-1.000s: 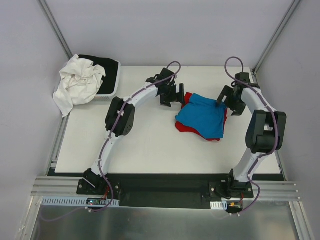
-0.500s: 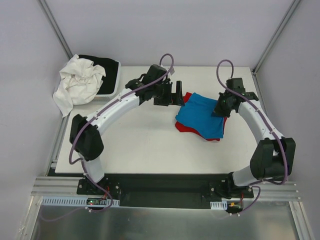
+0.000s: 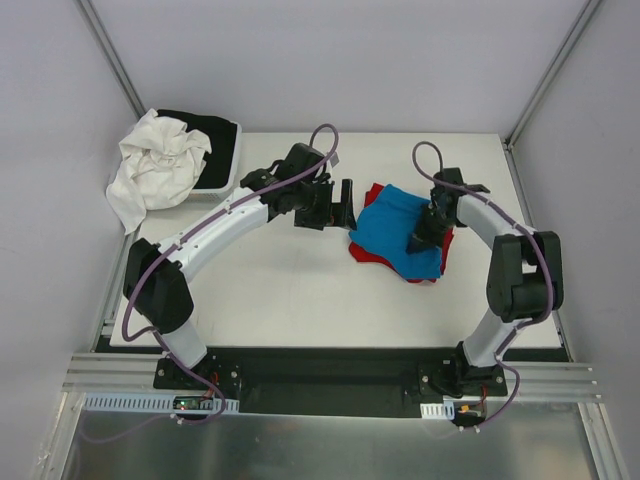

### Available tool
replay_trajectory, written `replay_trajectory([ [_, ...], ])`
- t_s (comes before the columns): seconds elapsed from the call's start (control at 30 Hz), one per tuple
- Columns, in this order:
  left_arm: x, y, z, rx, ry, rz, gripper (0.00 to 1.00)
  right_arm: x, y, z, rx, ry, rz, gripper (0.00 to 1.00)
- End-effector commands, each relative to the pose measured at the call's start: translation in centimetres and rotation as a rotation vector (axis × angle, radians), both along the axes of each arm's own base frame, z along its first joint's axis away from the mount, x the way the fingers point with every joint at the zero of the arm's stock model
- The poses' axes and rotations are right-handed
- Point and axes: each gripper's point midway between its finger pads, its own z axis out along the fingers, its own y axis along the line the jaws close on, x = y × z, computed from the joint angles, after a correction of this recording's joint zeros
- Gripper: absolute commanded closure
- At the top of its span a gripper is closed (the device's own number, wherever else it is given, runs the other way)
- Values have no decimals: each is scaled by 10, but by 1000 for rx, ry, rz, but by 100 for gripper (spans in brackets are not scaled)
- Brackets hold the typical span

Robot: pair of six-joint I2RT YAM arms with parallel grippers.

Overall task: Fold and stack the t-shirts
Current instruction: Neatly place the folded tshirt to the corner

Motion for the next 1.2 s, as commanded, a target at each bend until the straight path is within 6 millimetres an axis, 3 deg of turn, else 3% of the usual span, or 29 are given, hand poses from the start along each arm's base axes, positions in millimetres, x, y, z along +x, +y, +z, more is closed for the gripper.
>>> replay_trajectory([
  [0.0, -1, 7, 26, -16, -56, 14, 6, 42, 11, 95, 41, -251, 30, 99],
  [0.07, -2, 11, 27, -11, -65, 17, 6, 49, 12, 126, 43, -301, 33, 99],
  [0.17, -4, 16, 28, 3, -77, 20, 6, 57, 16, 149, 66, -344, 26, 99],
  [0.2, -5, 18, 28, 8, -81, 17, 6, 61, 17, 148, 70, -342, 24, 99],
  [0.23, -6, 20, 27, 16, -82, 21, 6, 63, 19, 146, 77, -333, 27, 99],
  [0.37, -8, 23, 22, 31, -74, 20, 6, 75, 30, 101, 111, -243, 15, 99],
  [0.4, -8, 24, 22, 34, -72, 21, 7, 73, 31, 82, 108, -197, 3, 99],
  [0.5, -10, 26, 18, 44, -66, 19, 10, 76, 38, 54, 124, -159, 4, 99],
  [0.63, -15, 28, 11, 56, -41, 16, 9, 65, 76, 18, 356, -76, 53, 99],
  [0.77, -21, 31, -1, 72, -7, 13, 9, 47, 67, -9, 304, -24, 34, 99],
  [0.93, -27, 31, -9, 74, 25, 7, 9, 25, 56, -17, 247, 22, 12, 99],
  [1.17, -24, 30, -10, 77, 17, -8, 9, -4, 44, 7, 221, 59, -38, 99],
])
